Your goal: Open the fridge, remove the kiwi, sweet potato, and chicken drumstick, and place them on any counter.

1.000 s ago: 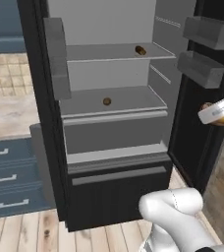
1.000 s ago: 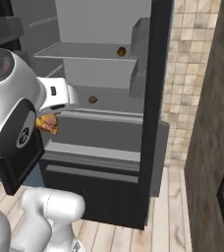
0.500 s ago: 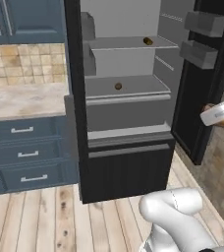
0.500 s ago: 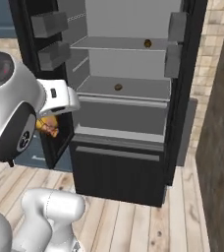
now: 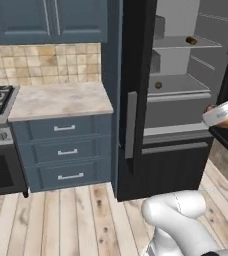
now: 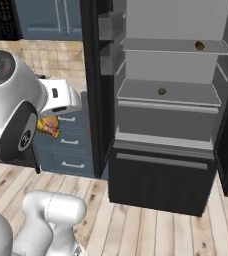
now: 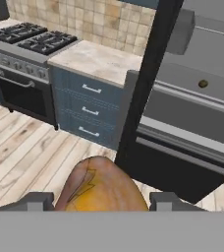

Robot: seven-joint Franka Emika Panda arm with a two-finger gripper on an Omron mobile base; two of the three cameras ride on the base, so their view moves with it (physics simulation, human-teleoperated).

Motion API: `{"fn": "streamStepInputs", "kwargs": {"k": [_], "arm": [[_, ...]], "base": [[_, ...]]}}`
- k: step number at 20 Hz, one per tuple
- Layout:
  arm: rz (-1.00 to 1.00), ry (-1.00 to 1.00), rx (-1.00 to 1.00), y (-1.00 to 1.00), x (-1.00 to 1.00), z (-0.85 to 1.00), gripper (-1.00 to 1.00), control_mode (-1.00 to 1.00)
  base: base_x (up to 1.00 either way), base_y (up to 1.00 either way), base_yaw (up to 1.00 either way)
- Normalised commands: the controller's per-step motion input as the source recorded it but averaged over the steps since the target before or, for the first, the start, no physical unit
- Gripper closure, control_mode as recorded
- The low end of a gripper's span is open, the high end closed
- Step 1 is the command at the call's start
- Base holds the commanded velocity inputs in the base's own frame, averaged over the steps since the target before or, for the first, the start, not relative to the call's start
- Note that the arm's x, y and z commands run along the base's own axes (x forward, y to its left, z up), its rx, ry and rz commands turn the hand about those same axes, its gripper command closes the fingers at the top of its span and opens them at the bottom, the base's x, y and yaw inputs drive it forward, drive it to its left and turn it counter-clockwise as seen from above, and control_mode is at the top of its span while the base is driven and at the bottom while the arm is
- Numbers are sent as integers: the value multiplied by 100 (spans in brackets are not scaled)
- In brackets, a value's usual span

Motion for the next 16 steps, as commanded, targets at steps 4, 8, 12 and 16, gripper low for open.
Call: {"fn": "streamStepInputs", "kwargs": {"k": [4,8,12,16], "arm": [[0,0,0,0,0,0,100,100],[0,0,0,0,0,0,100,100],[0,0,0,0,0,0,100,100],[0,0,0,0,0,0,100,100]], "base": [[-16,95,1],[2,83,0],[35,58,0],[60,32,0]]}}
